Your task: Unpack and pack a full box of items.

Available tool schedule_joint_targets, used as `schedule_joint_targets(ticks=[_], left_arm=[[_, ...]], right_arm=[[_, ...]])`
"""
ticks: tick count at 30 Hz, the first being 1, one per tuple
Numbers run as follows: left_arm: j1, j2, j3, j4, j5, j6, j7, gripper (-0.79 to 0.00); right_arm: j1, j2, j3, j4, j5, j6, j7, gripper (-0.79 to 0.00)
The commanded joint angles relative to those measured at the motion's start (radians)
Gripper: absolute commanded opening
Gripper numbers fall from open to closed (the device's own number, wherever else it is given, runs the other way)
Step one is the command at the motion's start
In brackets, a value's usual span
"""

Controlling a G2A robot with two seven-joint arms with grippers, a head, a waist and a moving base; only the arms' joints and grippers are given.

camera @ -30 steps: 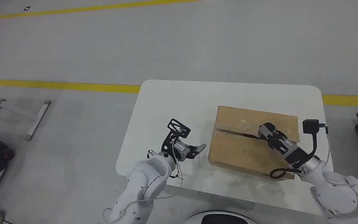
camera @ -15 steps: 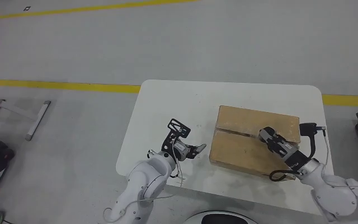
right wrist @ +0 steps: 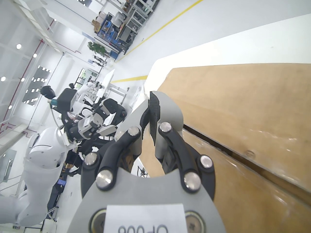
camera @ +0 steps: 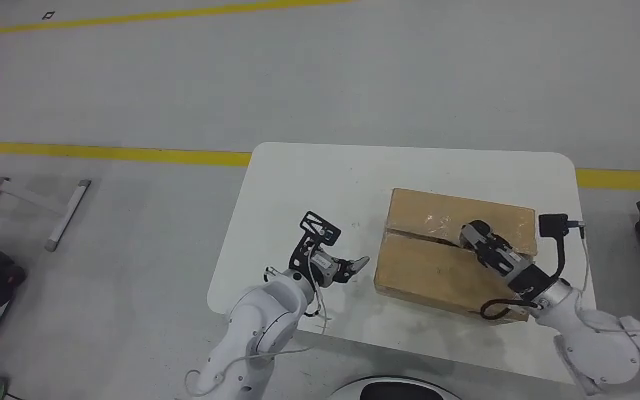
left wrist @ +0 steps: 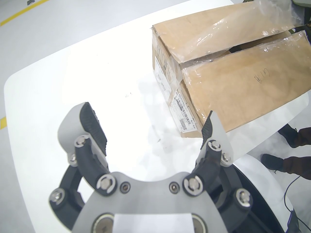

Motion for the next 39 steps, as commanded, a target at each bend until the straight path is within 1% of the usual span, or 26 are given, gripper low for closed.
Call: schedule_joint_targets(ticks=[1, 5, 9, 15, 22, 32, 39], left_arm=[[0.001, 0.000, -0.001, 0.000, 0.000, 0.001, 0.001, 0.000], [0.003, 0.001, -0.003, -0.002, -0.003, 0.004, 0.004, 0.000], [0.006, 0.002, -0.008, 0.000, -0.006, 0.004, 0.010, 0.000], [0.013, 0.005, -0.022, 0.000, -0.011, 0.007, 0.015, 0.000], [0.028, 0.009, -0.048, -0.005, -0.015, 0.020, 0.018, 0.000], [0.044, 0.013, -0.079, -0.009, -0.009, 0.045, 0.022, 0.000], [0.052, 0.015, -0.093, -0.001, -0.009, 0.069, 0.021, 0.000]], right_arm=[[0.006, -0.002, -0.026, -0.022, 0.034, -0.005, 0.013, -0.785], [0.035, -0.009, -0.074, -0.028, 0.104, 0.006, 0.015, -0.785], [0.090, -0.015, -0.110, -0.020, 0.139, 0.023, 0.012, -0.785], [0.216, -0.020, -0.163, 0.012, 0.106, 0.039, 0.048, -0.785], [0.372, -0.033, -0.264, 0.103, 0.085, 0.050, 0.085, -0.785], [0.545, -0.058, -0.396, 0.220, 0.048, 0.051, 0.109, -0.785], [0.647, -0.079, -0.472, 0.292, 0.053, 0.054, 0.116, -0.785]])
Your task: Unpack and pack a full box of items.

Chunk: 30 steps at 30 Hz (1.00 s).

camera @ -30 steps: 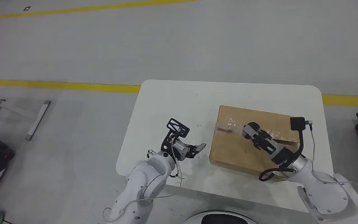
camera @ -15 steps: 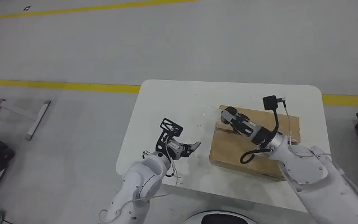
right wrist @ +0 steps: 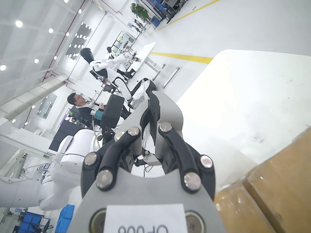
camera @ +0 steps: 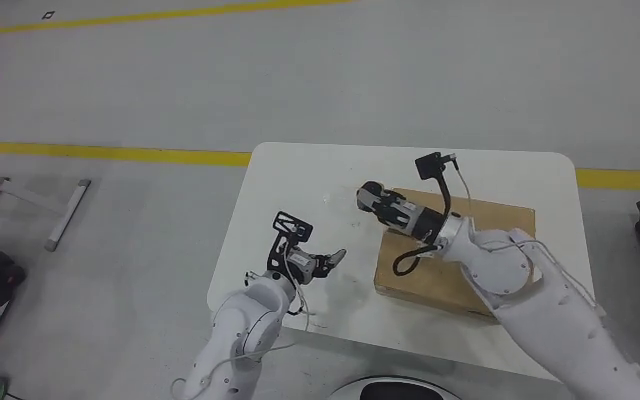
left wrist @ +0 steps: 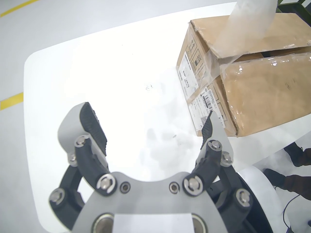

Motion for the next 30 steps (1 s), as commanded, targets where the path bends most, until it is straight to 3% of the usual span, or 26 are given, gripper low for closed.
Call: schedule_joint_targets(ticks=[1, 10, 22, 30], left_arm=[[0.002, 0.000, -0.002, 0.001, -0.001, 0.004, 0.001, 0.000], [0.009, 0.003, -0.016, -0.001, -0.005, 0.013, 0.002, 0.000], [-0.020, 0.001, 0.009, 0.024, -0.013, -0.005, -0.008, 0.000], [-0.037, -0.001, 0.029, 0.038, -0.012, -0.008, -0.014, 0.000]], right_arm=[[0.025, -0.006, -0.017, 0.022, 0.005, 0.003, -0.003, -0.785], [0.068, -0.023, -0.049, 0.051, 0.039, 0.001, -0.024, -0.785], [-0.268, 0.029, 0.202, -0.122, -0.035, 0.017, -0.039, -0.785], [-0.407, 0.046, 0.305, -0.143, -0.074, -0.007, -0.037, -0.785]])
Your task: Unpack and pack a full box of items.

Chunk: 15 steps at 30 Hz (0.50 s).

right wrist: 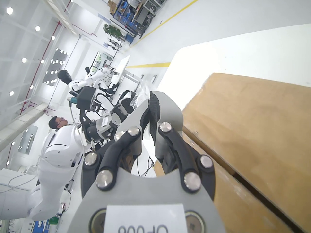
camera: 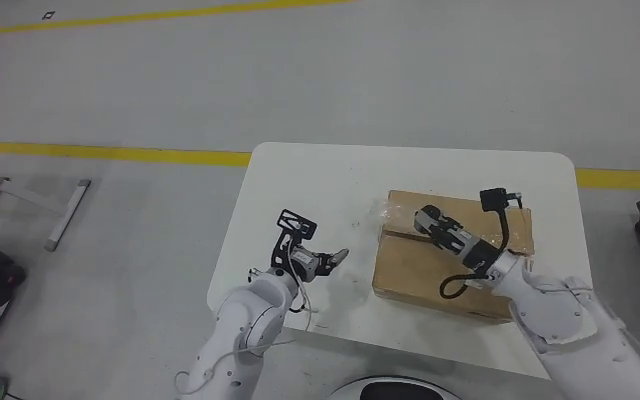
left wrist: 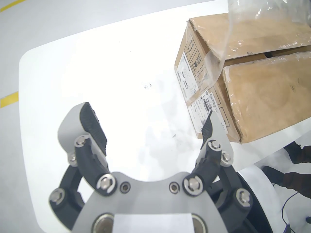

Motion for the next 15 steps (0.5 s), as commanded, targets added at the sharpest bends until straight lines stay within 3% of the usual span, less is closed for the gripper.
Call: schedule_joint_targets(ticks=[1, 15], left_arm=[[-0.001, 0.000, 0.003, 0.001, 0.000, 0.000, -0.002, 0.000], [-0.003, 0.000, 0.017, -0.004, 0.008, -0.001, -0.008, 0.000]], right_arm=[[-0.025, 0.003, 0.021, 0.002, -0.002, -0.004, -0.004, -0.785], [-0.145, 0.021, 0.152, -0.072, -0.051, -0.079, 0.023, -0.785]])
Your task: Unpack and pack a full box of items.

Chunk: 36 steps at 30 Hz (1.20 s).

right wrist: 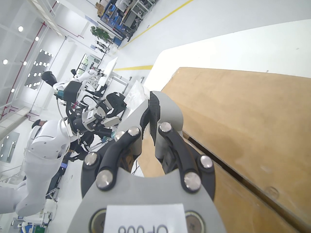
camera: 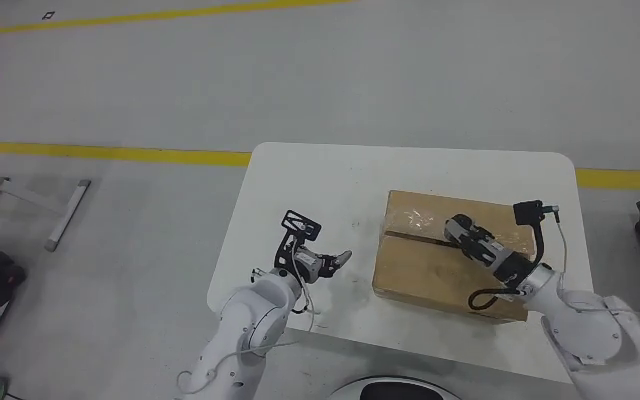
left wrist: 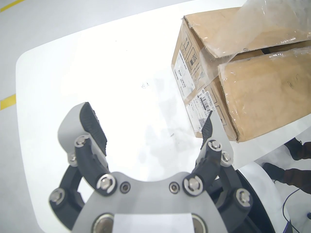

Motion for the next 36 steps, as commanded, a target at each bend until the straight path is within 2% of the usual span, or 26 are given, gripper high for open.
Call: schedule_joint_targets(ticks=[1, 12, 21, 36], left_arm=[[0.000, 0.000, 0.002, -0.001, 0.001, 0.000, 0.000, 0.000], [-0.001, -0.001, 0.015, -0.005, 0.003, -0.004, 0.002, 0.000], [-0.003, -0.001, 0.023, -0.009, 0.008, -0.009, 0.001, 0.000], [-0.003, 0.000, 0.025, -0.011, 0.009, -0.015, 0.002, 0.000]], right_arm=[[-0.020, 0.003, 0.012, -0.017, -0.012, -0.010, 0.013, -0.785], [-0.108, 0.015, 0.088, -0.048, -0.055, -0.051, 0.068, -0.785], [-0.102, 0.021, 0.101, -0.031, -0.131, -0.050, 0.076, -0.785], [-0.090, 0.029, 0.114, 0.024, -0.157, -0.056, 0.100, -0.785]])
